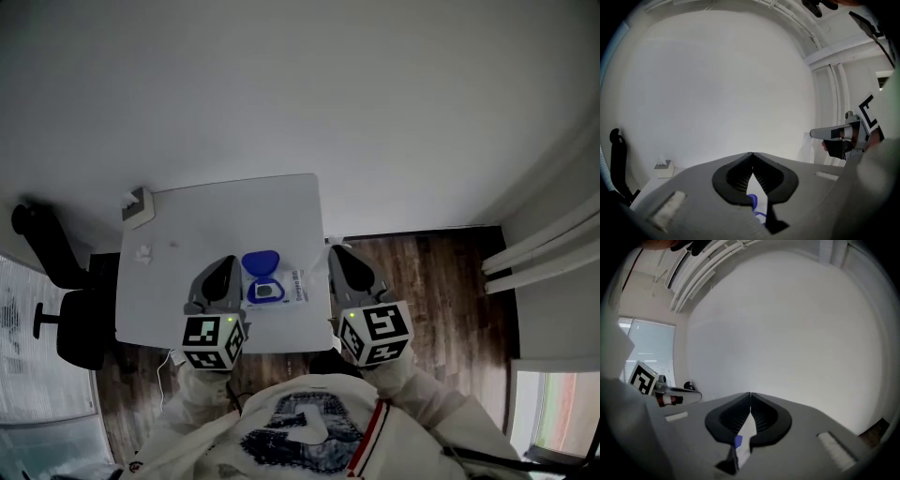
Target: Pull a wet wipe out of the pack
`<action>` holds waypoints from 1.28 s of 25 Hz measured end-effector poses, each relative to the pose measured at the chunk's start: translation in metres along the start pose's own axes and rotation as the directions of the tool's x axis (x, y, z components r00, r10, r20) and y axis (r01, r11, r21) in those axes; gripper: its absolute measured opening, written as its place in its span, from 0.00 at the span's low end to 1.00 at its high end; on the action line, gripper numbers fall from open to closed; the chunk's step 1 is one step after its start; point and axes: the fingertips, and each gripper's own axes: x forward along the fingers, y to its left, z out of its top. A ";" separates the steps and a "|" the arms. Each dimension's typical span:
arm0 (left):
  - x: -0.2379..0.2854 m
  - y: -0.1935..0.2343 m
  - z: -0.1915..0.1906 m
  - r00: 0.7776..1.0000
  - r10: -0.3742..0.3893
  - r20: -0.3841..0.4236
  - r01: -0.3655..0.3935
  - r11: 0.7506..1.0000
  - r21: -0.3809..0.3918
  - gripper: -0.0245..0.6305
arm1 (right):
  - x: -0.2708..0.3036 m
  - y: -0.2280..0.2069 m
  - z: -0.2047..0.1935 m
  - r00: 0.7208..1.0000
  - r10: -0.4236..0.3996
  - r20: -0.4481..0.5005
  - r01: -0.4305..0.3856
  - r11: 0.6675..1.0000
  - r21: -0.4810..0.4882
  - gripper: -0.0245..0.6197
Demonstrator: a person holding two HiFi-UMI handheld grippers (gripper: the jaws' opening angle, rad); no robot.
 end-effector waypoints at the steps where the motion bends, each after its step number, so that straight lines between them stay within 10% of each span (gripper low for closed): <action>1: -0.008 0.002 -0.003 1.000 -0.010 0.002 0.010 1.000 -0.003 0.05 | -0.005 0.007 -0.002 1.000 -0.011 0.000 0.011 1.000 0.002 0.05; 32: -0.258 0.004 -0.053 0.978 -0.178 0.109 0.177 0.984 0.015 0.04 | -0.183 0.202 -0.042 0.982 -0.166 0.084 0.168 0.986 -0.009 0.05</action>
